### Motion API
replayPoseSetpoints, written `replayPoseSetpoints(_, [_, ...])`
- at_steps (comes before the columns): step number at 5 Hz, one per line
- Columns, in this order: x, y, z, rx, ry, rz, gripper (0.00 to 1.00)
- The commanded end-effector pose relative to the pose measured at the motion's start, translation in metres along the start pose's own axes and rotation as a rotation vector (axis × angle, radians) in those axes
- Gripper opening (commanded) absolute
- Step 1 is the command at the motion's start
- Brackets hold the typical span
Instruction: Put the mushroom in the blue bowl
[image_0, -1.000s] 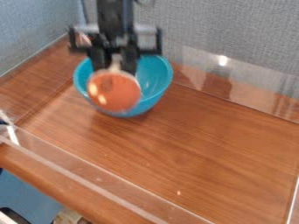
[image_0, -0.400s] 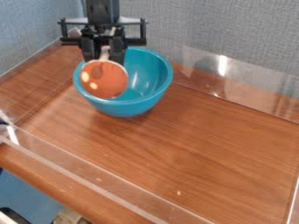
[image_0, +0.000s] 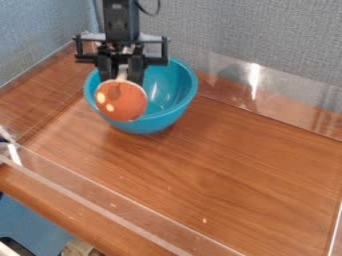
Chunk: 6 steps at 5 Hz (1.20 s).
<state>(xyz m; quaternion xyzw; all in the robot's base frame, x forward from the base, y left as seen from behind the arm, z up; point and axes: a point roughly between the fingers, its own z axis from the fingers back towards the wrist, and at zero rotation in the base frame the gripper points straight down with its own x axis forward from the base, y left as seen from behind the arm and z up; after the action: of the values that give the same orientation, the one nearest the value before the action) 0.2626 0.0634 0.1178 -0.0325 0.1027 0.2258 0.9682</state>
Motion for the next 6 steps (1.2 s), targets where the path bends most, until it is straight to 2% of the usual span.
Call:
replayPoseSetpoints(1, [0.0072,0.0039,0.0101,-0.007,-0.053,-0.002,0.00])
replayPoseSetpoints(3, [0.0124,0.0064,0.0045,-0.006,-0.051,-0.017,0.00])
replayPoseSetpoints(6, [0.0137,0.0099,0.0054,-0.015,-0.062,-0.042,0.00])
